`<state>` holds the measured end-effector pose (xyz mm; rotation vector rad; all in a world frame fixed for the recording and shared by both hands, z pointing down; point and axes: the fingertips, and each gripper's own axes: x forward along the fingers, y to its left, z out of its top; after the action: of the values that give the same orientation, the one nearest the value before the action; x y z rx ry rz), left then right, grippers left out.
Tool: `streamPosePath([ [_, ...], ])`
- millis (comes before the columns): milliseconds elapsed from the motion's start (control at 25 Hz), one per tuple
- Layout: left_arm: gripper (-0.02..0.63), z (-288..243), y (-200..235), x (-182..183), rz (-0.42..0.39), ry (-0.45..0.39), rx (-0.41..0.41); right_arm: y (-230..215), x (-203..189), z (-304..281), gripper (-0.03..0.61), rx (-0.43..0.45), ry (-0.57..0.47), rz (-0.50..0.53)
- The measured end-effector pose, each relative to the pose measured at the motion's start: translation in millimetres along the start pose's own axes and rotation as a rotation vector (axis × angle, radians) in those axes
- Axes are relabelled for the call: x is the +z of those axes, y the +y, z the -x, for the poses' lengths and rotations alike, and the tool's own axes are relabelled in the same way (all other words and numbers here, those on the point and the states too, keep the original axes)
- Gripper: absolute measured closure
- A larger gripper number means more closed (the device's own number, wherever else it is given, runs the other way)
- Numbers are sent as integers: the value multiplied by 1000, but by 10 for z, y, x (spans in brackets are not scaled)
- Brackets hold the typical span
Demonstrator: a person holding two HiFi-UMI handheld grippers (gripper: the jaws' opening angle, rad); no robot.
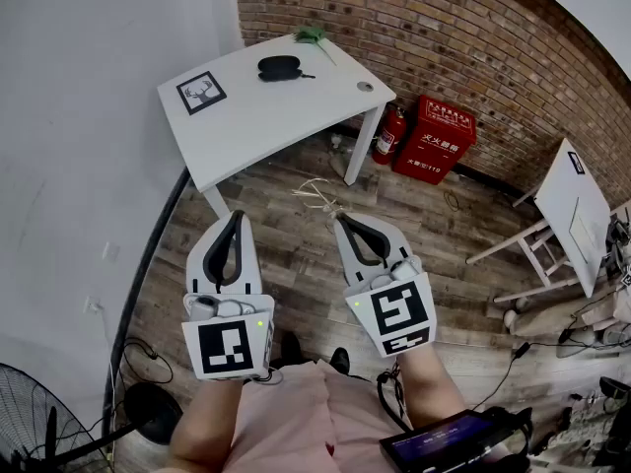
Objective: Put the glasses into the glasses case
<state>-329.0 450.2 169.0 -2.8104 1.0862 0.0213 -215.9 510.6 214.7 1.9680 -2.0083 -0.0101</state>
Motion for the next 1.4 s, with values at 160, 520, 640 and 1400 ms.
streamPosePath([
  [160, 609, -66, 31, -11, -1, -6, -8, -25, -7, -64, 569, -8, 3, -2],
  [520, 609, -275, 218, -135, 1, 1, -52, -60, 25, -297, 569, -51, -7, -39],
  [640, 609, -332, 272, -185, 5, 5, -68, -104, 50, -340, 569, -87, -2, -51],
  [1400, 609, -1523, -22, -675, -31, 62, -153, -1144, -453, -851, 569, -175, 54, -120],
])
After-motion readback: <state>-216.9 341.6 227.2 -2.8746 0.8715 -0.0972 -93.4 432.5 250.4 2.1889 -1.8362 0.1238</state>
